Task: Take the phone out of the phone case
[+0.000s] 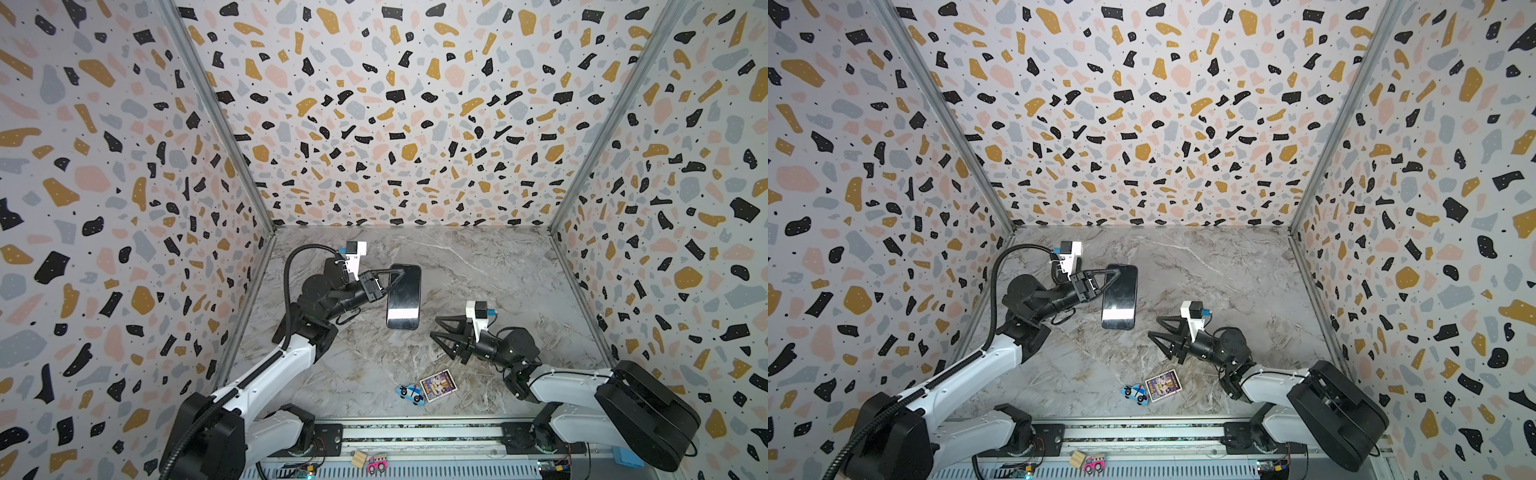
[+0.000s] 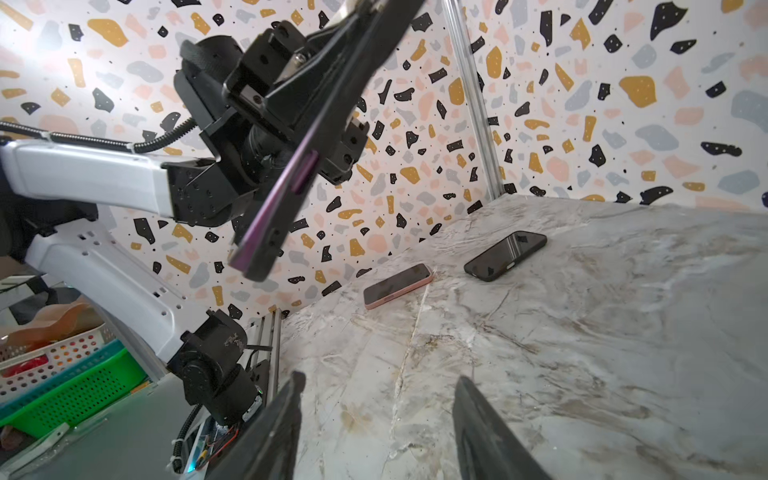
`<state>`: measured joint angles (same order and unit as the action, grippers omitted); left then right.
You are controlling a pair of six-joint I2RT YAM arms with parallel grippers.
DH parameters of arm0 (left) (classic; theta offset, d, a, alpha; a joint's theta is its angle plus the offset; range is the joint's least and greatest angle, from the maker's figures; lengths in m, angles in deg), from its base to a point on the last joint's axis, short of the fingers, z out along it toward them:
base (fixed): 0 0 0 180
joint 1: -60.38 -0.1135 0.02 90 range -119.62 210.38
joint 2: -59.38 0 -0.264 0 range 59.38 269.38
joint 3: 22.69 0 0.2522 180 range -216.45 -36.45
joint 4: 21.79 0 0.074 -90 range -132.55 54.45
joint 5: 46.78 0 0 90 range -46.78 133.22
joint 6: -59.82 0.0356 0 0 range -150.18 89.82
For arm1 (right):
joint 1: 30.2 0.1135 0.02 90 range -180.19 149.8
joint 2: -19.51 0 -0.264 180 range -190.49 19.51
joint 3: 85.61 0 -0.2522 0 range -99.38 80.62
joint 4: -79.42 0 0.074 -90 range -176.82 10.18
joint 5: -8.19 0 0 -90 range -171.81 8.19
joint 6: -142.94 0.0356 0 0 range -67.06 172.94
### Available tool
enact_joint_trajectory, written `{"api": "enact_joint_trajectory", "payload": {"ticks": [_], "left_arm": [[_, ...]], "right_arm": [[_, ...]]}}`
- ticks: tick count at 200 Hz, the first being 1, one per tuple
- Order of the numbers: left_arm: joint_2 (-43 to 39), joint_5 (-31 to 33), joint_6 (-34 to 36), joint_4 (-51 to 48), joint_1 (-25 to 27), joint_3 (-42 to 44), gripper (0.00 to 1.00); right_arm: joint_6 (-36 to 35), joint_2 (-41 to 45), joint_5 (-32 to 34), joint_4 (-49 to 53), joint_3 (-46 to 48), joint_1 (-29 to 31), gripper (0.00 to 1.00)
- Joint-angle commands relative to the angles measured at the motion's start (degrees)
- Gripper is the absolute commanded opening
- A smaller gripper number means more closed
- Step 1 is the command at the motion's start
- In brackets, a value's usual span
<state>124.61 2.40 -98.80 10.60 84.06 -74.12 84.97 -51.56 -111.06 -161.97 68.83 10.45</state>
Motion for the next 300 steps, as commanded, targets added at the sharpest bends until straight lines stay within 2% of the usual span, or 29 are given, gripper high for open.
{"api": "enact_joint_trajectory", "payload": {"ticks": [1, 41, 77, 159, 300], "left_arm": [[-1.8, 2.8, -6.3, 10.7, -0.1, 1.4, 0.0], [-2.8, 5.6, -10.6, 13.3, 0.0, 4.0, 0.0], [-4.2, 8.3, -11.9, 12.3, 0.0, 5.5, 0.0], [-4.7, 9.3, -12.1, 11.9, 0.4, 6.1, 0.0], [-4.5, 9.3, -12.2, 13.7, 1.0, 7.0, 0.0]], "right_arm": [[9.6, 2.2, 0.6, 2.9, -2.2, 1.3, 0.6], [17.2, 1.0, -1.7, 3.4, -5.3, 2.9, 0.6], [23.2, -2.5, -3.2, -4.2, -7.0, 4.7, 0.6], [23.2, -3.8, -2.0, -4.6, -9.2, 9.0, 0.6], [23.5, -7.0, -0.6, -5.0, -11.7, 8.4, 0.6]]}}
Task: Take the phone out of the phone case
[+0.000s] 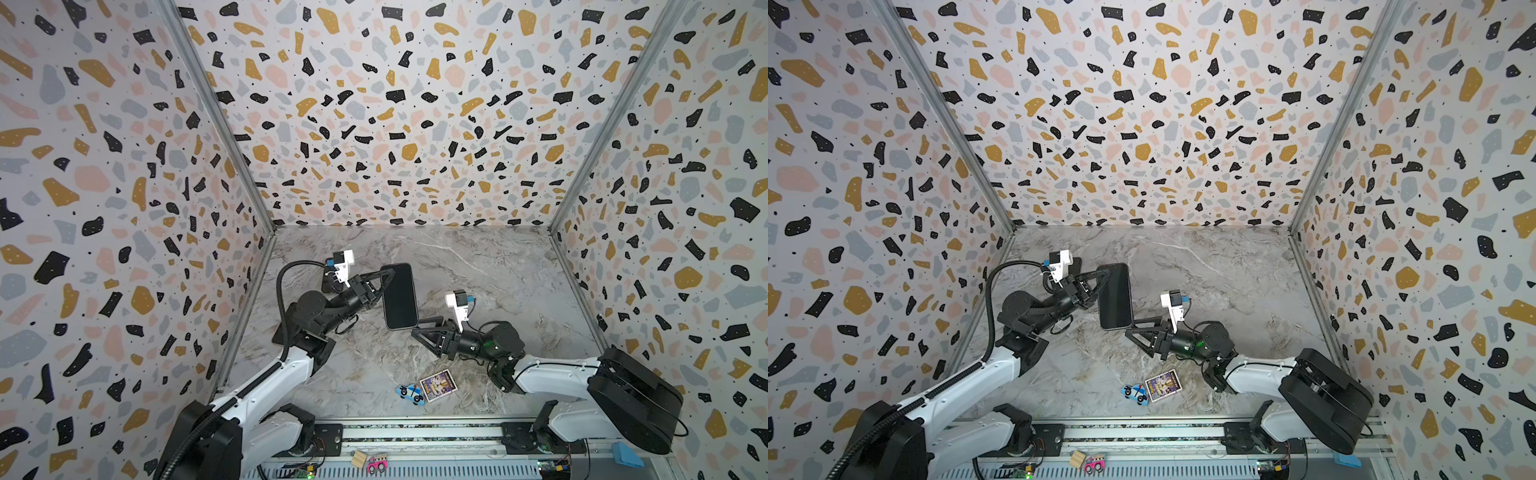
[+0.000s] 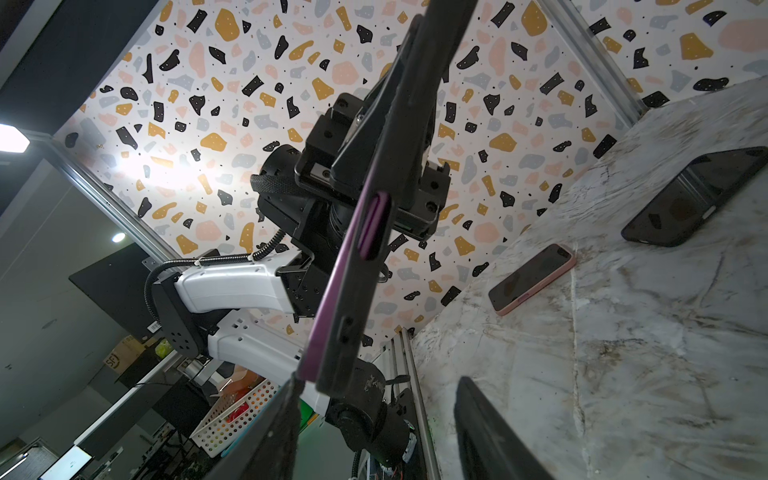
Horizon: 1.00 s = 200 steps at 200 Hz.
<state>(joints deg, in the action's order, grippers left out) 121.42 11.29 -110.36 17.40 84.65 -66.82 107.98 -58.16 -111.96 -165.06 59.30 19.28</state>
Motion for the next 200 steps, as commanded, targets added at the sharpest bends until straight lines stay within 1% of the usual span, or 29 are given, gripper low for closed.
{"api": "enact_joint_trajectory", "payload": {"ticks": [1, 46, 157, 200], "left_arm": [[-1.3, 0.4, -0.6, 6.9, 0.4, -0.3, 0.0], [-1.3, 0.1, -0.5, 7.1, 0.5, -0.3, 0.0], [-0.9, 0.5, -0.2, 8.3, 1.4, 0.7, 0.0], [-0.8, 0.7, -0.2, 9.0, 2.0, 1.0, 0.0]], "right_arm": [[0.5, -0.4, 0.2, -1.9, -2.2, -0.4, 0.6], [2.0, -2.1, -0.2, -5.0, -2.0, -1.2, 0.59], [3.7, -3.1, 0.0, -6.8, -2.1, -2.1, 0.58], [5.4, -4.5, 0.1, -9.9, -2.1, -2.2, 0.58]]}}
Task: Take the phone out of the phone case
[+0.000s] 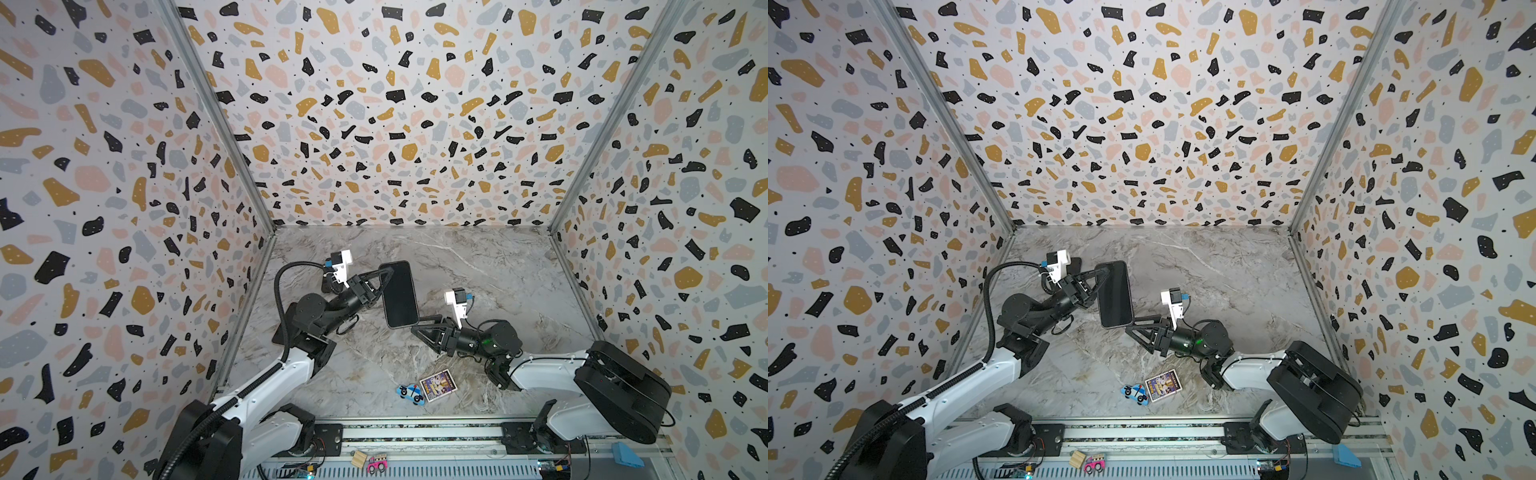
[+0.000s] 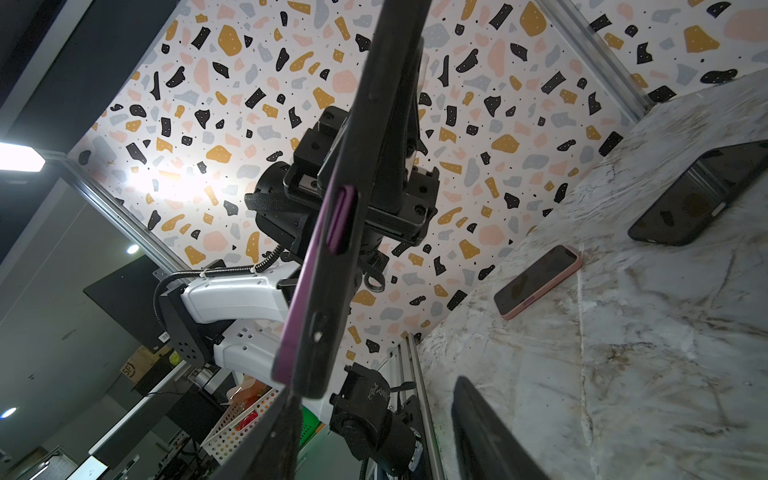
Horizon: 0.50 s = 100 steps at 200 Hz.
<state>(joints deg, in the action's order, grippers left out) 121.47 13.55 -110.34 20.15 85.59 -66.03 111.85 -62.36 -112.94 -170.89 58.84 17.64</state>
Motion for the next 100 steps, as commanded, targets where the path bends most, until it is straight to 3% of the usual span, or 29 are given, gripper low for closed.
{"api": "enact_joint_trajectory", "payload": {"ticks": [1, 100], "left_arm": [[-0.8, -1.5, -0.2, 6.3, 1.1, 0.2, 0.0], [-1.0, -0.8, -0.4, 7.7, 2.4, 0.7, 0.0]], "right_arm": [[1.6, -0.3, 1.1, -4.0, -1.6, -0.6, 0.58], [4.8, -2.8, 2.7, -4.8, -1.7, -1.9, 0.54]]}}
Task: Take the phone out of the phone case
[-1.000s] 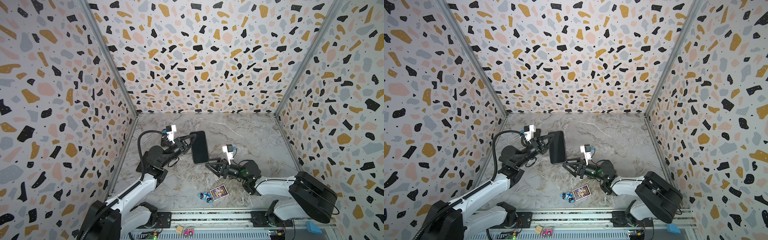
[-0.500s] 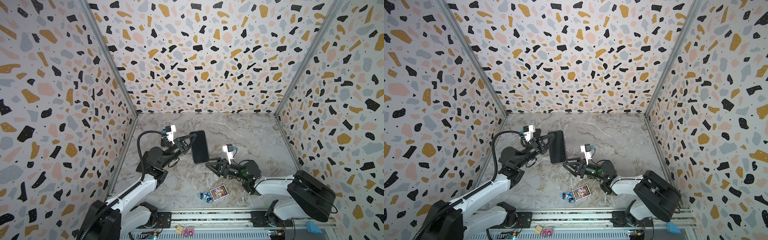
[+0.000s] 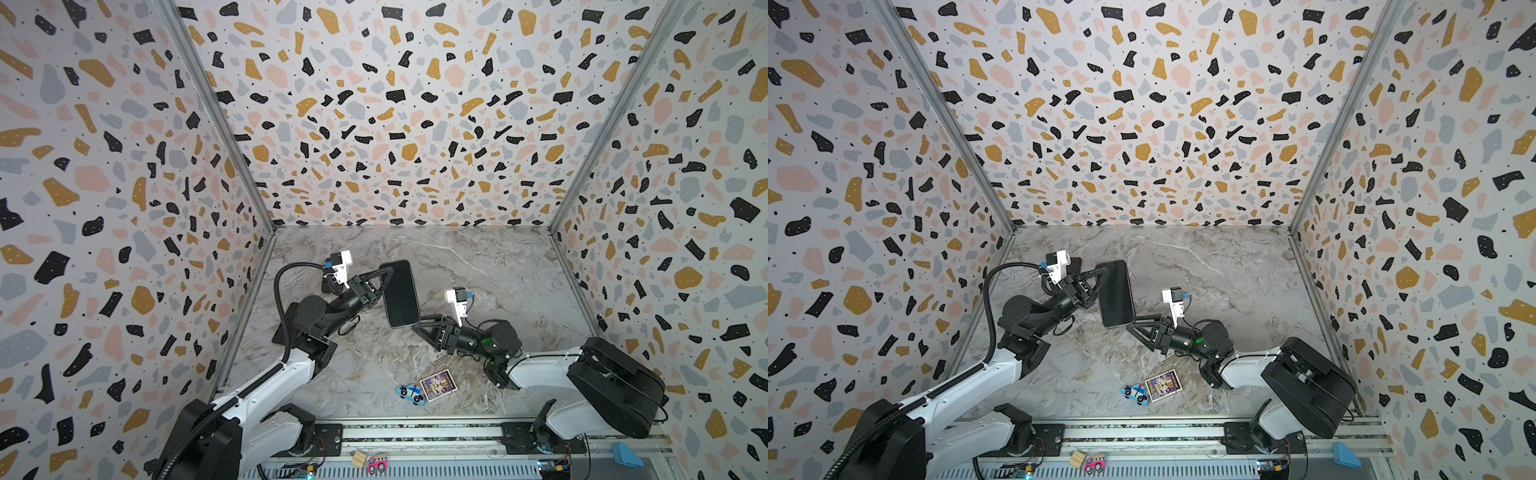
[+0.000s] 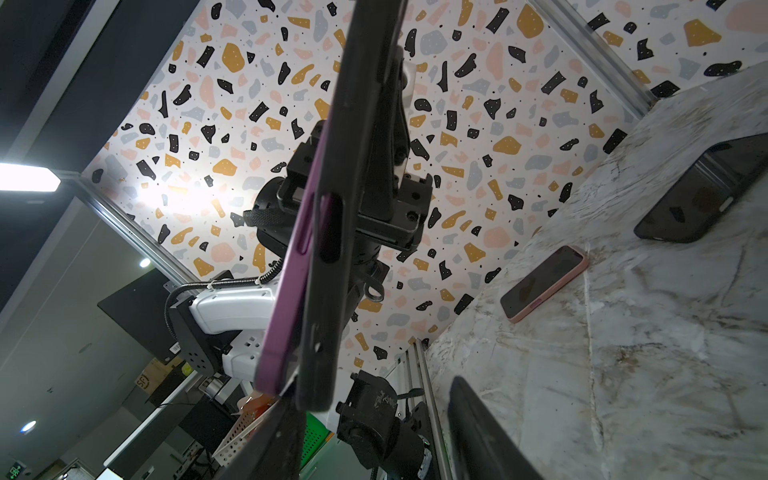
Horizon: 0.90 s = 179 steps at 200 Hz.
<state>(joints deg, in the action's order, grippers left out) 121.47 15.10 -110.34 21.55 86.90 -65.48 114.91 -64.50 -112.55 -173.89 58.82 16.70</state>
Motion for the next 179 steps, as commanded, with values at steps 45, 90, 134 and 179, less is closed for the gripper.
{"api": "enact_joint_trajectory", "payload": {"ticks": [45, 90, 134, 179], "left_arm": [[-1.0, -2.1, -0.1, 5.8, 1.4, 0.4, 0.0], [0.7, -1.1, 0.3, 6.3, 1.3, 1.1, 0.0], [2.8, 0.0, 0.1, 8.7, 1.7, 2.1, 0.0], [5.2, 2.1, 1.6, 9.6, 2.6, 4.3, 0.0]], "right_arm": [[2.9, -1.7, 2.4, -2.9, -1.8, -1.3, 0.49], [4.3, -0.7, 1.8, -4.1, -0.4, -1.2, 0.36], [5.9, 0.6, 2.1, -3.0, 0.8, -0.5, 0.15], [6.8, 3.7, 4.1, 0.3, 2.4, -0.4, 0.01]]}}
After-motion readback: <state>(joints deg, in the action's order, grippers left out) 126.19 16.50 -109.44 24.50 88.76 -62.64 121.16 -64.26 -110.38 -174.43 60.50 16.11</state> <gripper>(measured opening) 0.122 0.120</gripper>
